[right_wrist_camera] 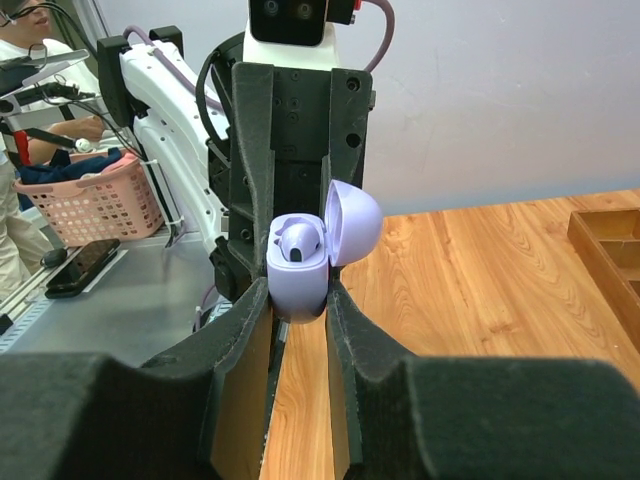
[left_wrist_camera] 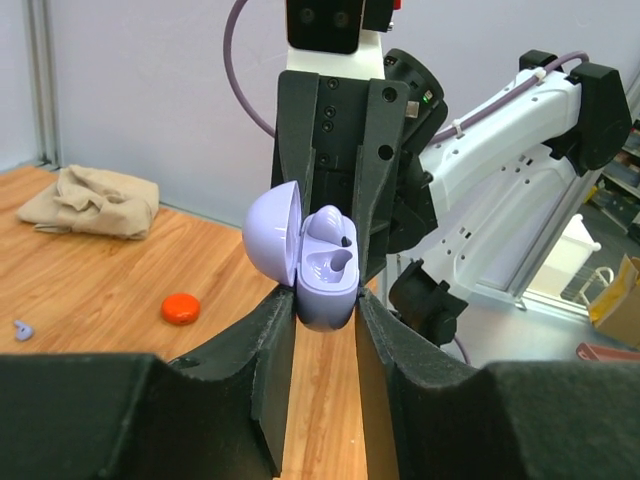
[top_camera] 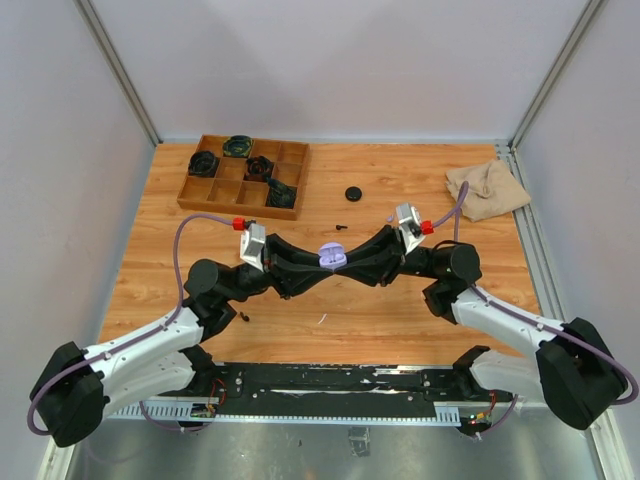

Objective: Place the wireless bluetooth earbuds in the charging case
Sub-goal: Adjust the charging case.

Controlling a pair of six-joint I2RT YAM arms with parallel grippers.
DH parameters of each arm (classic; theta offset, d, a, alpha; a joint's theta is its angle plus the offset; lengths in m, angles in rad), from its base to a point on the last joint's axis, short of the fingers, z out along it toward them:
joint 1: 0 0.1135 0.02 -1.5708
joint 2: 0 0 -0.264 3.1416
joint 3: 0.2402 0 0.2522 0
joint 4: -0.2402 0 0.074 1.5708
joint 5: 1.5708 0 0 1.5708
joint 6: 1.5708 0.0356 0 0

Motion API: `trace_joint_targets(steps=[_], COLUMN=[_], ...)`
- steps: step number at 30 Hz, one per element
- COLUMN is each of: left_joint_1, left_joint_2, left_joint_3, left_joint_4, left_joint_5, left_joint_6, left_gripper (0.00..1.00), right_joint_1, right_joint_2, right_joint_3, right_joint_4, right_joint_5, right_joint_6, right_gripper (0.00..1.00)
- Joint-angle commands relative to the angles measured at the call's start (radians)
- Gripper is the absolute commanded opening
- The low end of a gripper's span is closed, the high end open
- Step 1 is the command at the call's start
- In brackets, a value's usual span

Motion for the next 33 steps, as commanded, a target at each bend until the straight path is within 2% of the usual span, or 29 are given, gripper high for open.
trace_joint_targets(steps=[1,6,9,16,21,26,29,33], left_joint_1=[-0.004,-0.004,-0.004,-0.004,-0.004,-0.004,-0.004,-0.004], left_joint_2=[-0.026,-0.025,-0.023,-0.016,-0.022,-0.038,-0.057,-0.096], left_joint_3=[-0.006,-0.012,-0.014,-0.014,-0.022,-0.044,-0.07,-0.115], left_joint_4=[0.023,0.027,0.029,0.029,0.016,0.006,0.005,0.009], left_joint_5=[-0.002,-0.022,-0.025,-0.017,-0.017,-0.031,-0.054,-0.106], left_joint_6=[0.021,0.014,0.012,0.016,0.036,0.062,0.088,0.14], left_gripper=[0.36,0.42,0.41,0.27,0.16,0.01,0.0,0.0], right_joint_1=[0.037,0.038,0.038,0.04,0.04,0.039,0.036,0.03], right_joint_2=[0.019,0.016,0.014,0.021,0.029,0.024,0.005,-0.054], right_joint_3=[0.024,0.024,0.023,0.021,0.001,-0.015,-0.02,-0.021], right_joint_4=[0.045,0.06,0.062,0.071,0.065,0.028,-0.046,-0.234], right_joint_5=[-0.022,-0.018,-0.016,-0.025,-0.029,-0.018,-0.012,0.007], right_joint_6=[0.024,0.029,0.029,0.026,-0.014,-0.071,-0.133,-0.256], right_gripper=[0.01,0.01,0.01,0.01,0.07,0.26,0.37,0.47])
